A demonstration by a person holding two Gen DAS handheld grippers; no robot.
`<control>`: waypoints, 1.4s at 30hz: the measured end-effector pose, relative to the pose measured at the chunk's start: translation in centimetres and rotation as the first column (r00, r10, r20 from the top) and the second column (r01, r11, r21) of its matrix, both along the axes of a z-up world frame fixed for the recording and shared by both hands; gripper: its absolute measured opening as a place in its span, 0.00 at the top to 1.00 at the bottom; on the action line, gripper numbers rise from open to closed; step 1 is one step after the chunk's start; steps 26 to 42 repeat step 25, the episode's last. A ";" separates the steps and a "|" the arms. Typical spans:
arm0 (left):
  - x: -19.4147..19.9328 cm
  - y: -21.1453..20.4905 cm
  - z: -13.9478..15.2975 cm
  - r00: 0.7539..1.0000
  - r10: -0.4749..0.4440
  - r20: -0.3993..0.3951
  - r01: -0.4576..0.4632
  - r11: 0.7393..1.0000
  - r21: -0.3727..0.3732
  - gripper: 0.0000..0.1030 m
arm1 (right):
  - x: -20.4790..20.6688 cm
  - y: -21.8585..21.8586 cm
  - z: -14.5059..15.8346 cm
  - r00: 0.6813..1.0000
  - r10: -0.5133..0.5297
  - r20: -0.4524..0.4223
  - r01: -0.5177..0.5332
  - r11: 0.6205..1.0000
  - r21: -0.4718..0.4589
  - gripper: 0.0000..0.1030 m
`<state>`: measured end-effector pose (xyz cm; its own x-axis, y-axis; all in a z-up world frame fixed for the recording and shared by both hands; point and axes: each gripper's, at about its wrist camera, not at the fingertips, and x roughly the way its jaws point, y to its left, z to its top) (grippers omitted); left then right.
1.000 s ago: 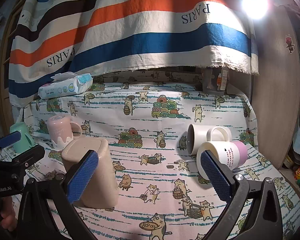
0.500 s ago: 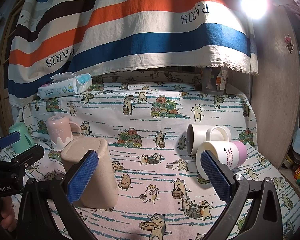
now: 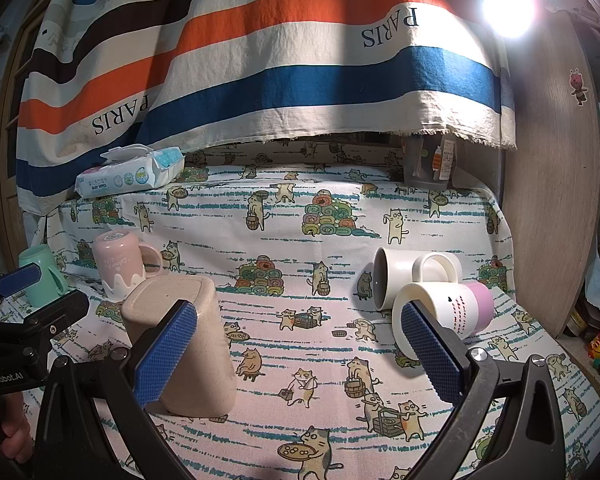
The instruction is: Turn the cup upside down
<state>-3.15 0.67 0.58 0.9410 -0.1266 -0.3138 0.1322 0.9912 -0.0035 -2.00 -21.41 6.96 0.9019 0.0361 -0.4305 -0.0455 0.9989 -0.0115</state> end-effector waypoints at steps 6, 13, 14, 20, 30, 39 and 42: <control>0.0 0.0 0.0 1.000 0.000 0.000 0.000 1.000 0.000 0.00 | 0.0 0.0 0.0 1.000 0.000 0.000 0.000 1.000 0.000 0.00; 0.1 0.1 -0.1 1.000 0.002 -0.004 -0.002 1.000 0.000 0.00 | 0.0 0.0 0.0 1.000 0.000 0.000 0.000 1.000 0.000 0.00; 0.1 0.1 -0.1 1.000 0.002 -0.006 -0.002 1.000 0.000 0.00 | 0.0 0.0 0.0 1.000 0.000 0.000 0.000 1.000 0.000 0.00; 0.2 0.1 -0.2 1.000 0.001 -0.006 -0.001 1.000 0.001 0.00 | 0.0 0.0 0.0 1.000 0.000 0.000 0.000 1.000 0.000 0.00; 0.2 0.1 -0.2 1.000 0.001 -0.005 -0.001 1.000 0.001 0.00 | 0.0 0.0 0.0 1.000 0.001 0.000 -0.001 1.000 0.000 0.00; 0.2 0.1 -0.2 1.000 0.001 -0.005 -0.001 1.000 0.001 0.00 | 0.0 0.0 0.0 1.000 0.001 0.000 -0.001 1.000 0.000 0.00; 0.2 0.1 -0.2 1.000 0.001 -0.005 -0.001 1.000 0.001 0.00 | 0.0 0.0 0.0 1.000 0.001 0.000 -0.001 1.000 0.000 0.00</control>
